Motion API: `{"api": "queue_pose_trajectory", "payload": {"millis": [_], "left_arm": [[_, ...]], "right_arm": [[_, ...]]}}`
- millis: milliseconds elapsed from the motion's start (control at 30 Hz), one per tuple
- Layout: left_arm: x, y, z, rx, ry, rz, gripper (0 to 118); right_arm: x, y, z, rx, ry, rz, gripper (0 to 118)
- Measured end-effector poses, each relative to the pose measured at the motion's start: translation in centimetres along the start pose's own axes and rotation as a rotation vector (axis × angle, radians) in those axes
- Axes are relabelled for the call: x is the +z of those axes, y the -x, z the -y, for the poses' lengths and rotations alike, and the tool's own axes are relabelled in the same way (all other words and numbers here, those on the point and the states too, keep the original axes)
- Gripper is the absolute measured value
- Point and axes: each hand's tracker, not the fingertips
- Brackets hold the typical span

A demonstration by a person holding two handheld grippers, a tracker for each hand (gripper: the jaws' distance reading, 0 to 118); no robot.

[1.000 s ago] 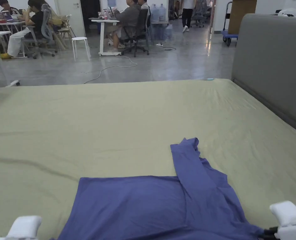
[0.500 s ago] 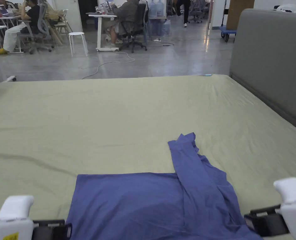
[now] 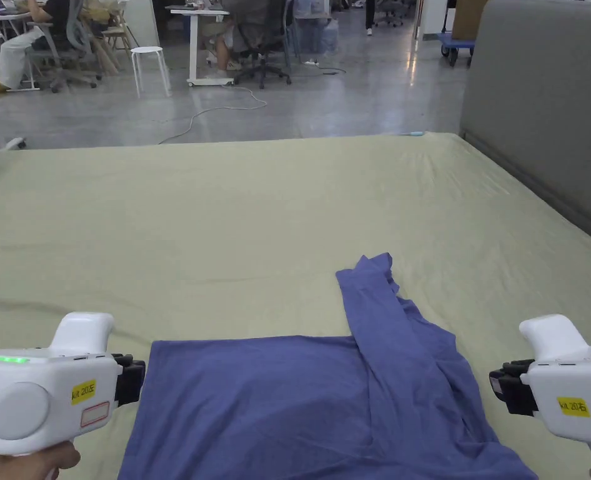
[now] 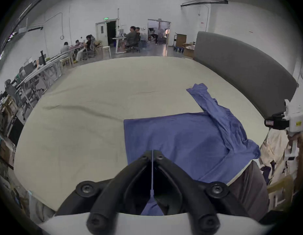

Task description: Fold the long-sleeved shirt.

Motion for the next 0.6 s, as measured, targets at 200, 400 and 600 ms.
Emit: {"api": "queue_pose_trajectory", "payload": {"millis": [200,400,600], "left_arm": [[-8.3,2.4,-2.9,0.052,0.032,0.047,106],[-19.1,4.9,-5.8,-0.063,0.197,-0.121,117],[-24.8,5.4,-5.7,-0.030,0.328,-0.142,112]], "right_arm": [[-1.8,-0.7,1.9,-0.012,0.088,-0.003,0],[-3.2,-1.0,3.6,-0.037,0.161,0.008,0],[-4.1,-1.5,3.7,-0.066,0.188,0.015,0]]}}
